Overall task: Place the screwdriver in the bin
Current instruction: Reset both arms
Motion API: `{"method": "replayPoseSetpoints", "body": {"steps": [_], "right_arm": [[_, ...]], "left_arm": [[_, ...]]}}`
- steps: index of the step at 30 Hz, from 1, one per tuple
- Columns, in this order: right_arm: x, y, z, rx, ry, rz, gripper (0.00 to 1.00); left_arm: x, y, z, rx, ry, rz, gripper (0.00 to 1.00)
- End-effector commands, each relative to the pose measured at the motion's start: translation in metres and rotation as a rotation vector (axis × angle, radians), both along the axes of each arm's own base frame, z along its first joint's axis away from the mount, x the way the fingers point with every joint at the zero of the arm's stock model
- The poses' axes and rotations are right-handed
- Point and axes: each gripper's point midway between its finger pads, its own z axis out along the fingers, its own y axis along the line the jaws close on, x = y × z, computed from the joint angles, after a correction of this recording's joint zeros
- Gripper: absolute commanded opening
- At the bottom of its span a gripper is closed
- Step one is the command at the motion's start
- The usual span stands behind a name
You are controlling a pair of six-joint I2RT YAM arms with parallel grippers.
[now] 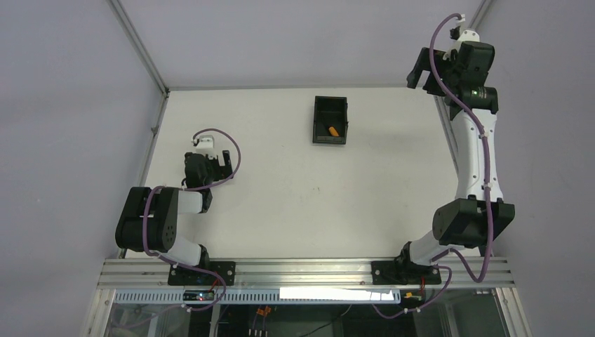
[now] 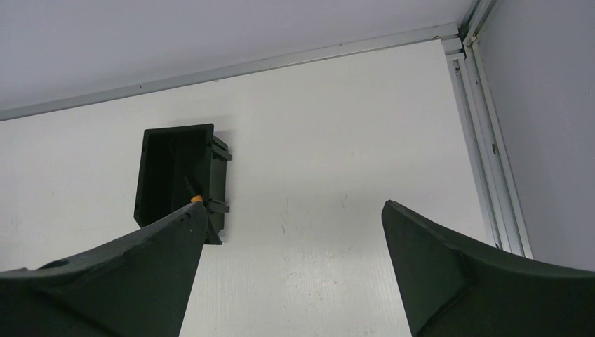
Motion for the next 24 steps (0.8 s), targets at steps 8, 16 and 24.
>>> {"method": "replayPoseSetpoints", "body": {"steps": [8, 16, 24], "right_arm": [[-0.0062, 0.0038, 0.0245, 0.041, -0.093, -0.020, 0.99], [-0.0131, 0.0026, 0.0260, 0.011, -0.122, -0.016, 0.99], [-0.0127, 0.0018, 0.0247, 0.008, -0.119, -0.019, 0.99]], "left_arm": [[0.0093, -0.0010, 0.0163, -0.007, -0.054, -0.003, 0.99], [0.0093, -0.0005, 0.0163, -0.007, -0.054, -0.002, 0.99], [0.0093, -0.0010, 0.0164, -0.007, -0.054, -0.003, 0.99]]}}
